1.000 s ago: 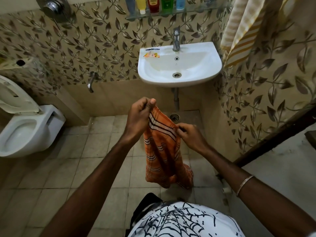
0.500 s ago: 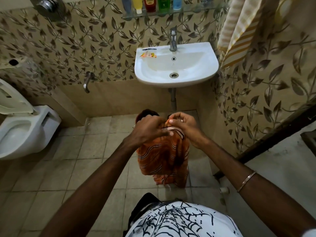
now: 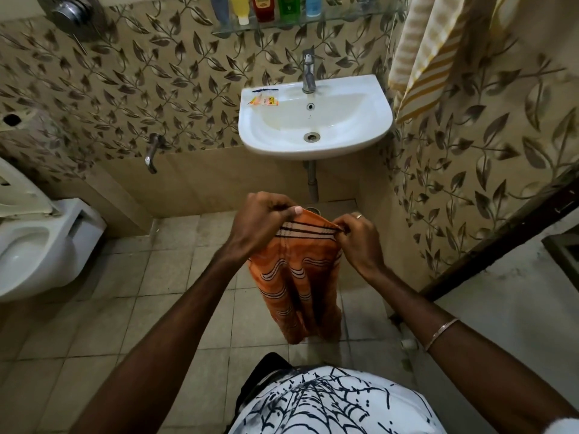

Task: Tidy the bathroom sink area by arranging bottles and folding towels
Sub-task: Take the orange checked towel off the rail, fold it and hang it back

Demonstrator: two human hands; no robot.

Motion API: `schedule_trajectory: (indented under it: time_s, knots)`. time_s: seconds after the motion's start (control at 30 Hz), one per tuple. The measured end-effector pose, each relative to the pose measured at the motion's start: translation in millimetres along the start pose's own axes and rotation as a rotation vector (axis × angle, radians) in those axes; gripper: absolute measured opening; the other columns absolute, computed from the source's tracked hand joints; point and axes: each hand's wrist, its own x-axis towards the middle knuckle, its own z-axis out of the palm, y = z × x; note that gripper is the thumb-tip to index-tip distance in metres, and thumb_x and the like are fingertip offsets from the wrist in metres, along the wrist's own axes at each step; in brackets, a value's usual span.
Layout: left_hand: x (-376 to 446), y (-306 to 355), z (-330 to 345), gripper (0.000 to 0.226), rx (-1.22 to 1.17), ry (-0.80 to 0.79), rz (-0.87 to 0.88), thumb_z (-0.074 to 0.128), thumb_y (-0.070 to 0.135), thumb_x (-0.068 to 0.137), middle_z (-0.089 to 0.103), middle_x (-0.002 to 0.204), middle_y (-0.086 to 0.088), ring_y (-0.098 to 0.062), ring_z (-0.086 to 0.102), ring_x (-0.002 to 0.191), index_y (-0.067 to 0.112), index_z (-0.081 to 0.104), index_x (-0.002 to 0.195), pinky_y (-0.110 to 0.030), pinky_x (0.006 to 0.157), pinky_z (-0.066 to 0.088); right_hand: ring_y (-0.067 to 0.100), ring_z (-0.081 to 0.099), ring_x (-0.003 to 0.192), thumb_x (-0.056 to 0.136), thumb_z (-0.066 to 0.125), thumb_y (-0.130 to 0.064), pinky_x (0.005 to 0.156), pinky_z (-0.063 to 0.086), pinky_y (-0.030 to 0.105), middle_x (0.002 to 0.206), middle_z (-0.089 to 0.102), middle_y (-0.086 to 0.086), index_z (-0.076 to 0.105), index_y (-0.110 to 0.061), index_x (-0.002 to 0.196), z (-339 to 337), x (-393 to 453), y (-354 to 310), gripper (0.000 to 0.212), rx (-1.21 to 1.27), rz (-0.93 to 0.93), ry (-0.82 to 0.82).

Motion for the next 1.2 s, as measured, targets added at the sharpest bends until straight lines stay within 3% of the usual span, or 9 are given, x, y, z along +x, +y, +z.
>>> schedule_trajectory:
  time_s: [0.1,0.23,0.37,0.47,0.53,0.63,0.73,0.97,1.2]
  knots:
    - [3,-11,-6,0.014,0.020,0.048,-0.034,0.069,0.029,0.091,0.074,0.081,0.007,-0.004,0.069,0.074,0.018,0.078,0.089,-0.037,0.073,0.060,0.012,0.068,0.083,0.086,0.073,-0.014,0.072,0.060,0.033,0.088,0.073,-0.004,0.077,-0.015,0.092,-4,4,-2,0.007,0.292,0.239,-0.045]
    - [11,-35,-11,0.025,0.191,0.106,-0.137,0.061,0.042,0.091,0.073,0.081,0.006,-0.014,0.069,0.074,0.022,0.076,0.087,-0.041,0.070,0.060,0.028,0.070,0.093,0.091,0.060,0.002,0.080,0.058,0.037,0.098,0.074,0.013,0.074,-0.003,0.100,-18,11,-15,0.017,0.875,0.579,-0.383]
    - [14,-41,-7,0.037,0.336,0.063,-0.132,0.068,0.031,0.090,0.073,0.116,-0.006,-0.022,0.070,0.101,0.016,0.067,0.124,-0.040,0.083,0.059,0.027,0.064,0.086,0.089,0.065,-0.012,0.075,0.048,0.038,0.093,0.072,0.014,0.074,0.001,0.099,-24,15,-20,0.018,0.765,0.451,-0.518]
    - [6,-25,10,0.069,0.095,-0.135,-0.055,0.078,0.039,0.081,0.062,0.135,-0.003,-0.017,0.062,0.119,0.017,0.053,0.141,-0.033,0.095,0.053,0.020,0.065,0.077,0.088,0.068,-0.021,0.067,0.049,0.028,0.085,0.073,0.011,0.077,-0.005,0.092,-29,18,-36,0.019,0.668,0.284,-0.607]
    - [5,-21,22,0.069,-0.011,-0.271,-0.029,0.078,0.039,0.080,0.061,0.137,-0.002,-0.013,0.061,0.120,0.019,0.054,0.141,-0.033,0.096,0.053,0.016,0.066,0.076,0.089,0.066,-0.023,0.065,0.050,0.024,0.085,0.073,0.011,0.076,-0.004,0.093,-32,20,-44,0.022,0.640,0.194,-0.642]
    - [8,-25,27,0.036,-0.045,-0.339,-0.010,0.077,0.033,0.083,0.074,0.104,0.004,0.000,0.069,0.089,0.018,0.072,0.115,-0.024,0.072,0.054,0.008,0.064,0.072,0.086,0.072,-0.012,0.063,0.049,0.020,0.082,0.072,0.003,0.076,-0.002,0.092,-36,21,-49,0.013,0.627,0.140,-0.570]
    - [8,-26,27,0.014,0.044,-0.269,-0.007,0.076,0.035,0.083,0.072,0.079,0.010,0.002,0.066,0.071,0.022,0.076,0.089,-0.019,0.061,0.048,0.015,0.063,0.066,0.080,0.081,-0.010,0.057,0.052,0.027,0.078,0.069,0.002,0.068,-0.001,0.093,-38,19,-41,0.020,0.589,0.133,-0.488]
    - [4,-12,26,0.018,0.010,-0.179,0.025,0.073,0.034,0.086,0.075,0.081,0.006,-0.003,0.069,0.072,0.017,0.078,0.089,-0.028,0.066,0.058,0.007,0.061,0.076,0.086,0.075,-0.021,0.063,0.057,0.032,0.087,0.065,-0.007,0.064,-0.019,0.093,-18,6,-28,0.013,0.041,-0.216,-0.192]
    - [1,-2,-4,0.010,-0.120,-0.085,-0.035,0.074,0.018,0.086,0.074,0.073,0.003,-0.002,0.066,0.057,0.013,0.078,0.078,-0.018,0.053,0.049,0.015,0.066,0.073,0.085,0.071,-0.018,0.065,0.058,0.041,0.080,0.071,-0.002,0.070,-0.020,0.085,0,8,-6,0.003,-0.013,0.088,-0.121]
